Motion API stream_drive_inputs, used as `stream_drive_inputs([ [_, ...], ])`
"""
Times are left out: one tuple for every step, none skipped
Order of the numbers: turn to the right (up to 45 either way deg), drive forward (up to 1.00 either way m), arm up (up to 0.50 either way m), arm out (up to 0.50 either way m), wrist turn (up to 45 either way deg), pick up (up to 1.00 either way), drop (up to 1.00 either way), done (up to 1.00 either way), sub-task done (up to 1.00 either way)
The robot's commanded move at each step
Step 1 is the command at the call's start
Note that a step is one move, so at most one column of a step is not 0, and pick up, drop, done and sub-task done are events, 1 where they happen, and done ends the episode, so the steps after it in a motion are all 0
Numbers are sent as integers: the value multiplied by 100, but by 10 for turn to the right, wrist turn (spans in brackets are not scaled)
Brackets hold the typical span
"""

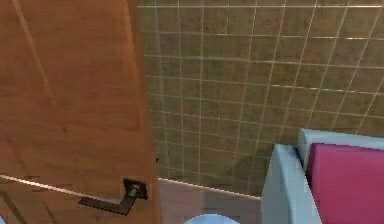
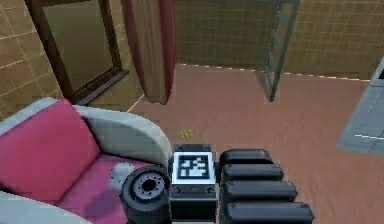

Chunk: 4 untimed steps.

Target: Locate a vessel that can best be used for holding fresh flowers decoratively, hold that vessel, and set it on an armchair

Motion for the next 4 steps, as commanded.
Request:
stream_drive_inputs([
  [210, 0, 0, 0, 0, 0, 0, 0, 0],
  [0, 15, 0, 0, 0, 0, 0, 0, 0],
  [450, 0, 0, 0, 0, 0, 0, 0, 0],
  [450, 0, 0, 0, 0, 0, 0, 0, 0],
])
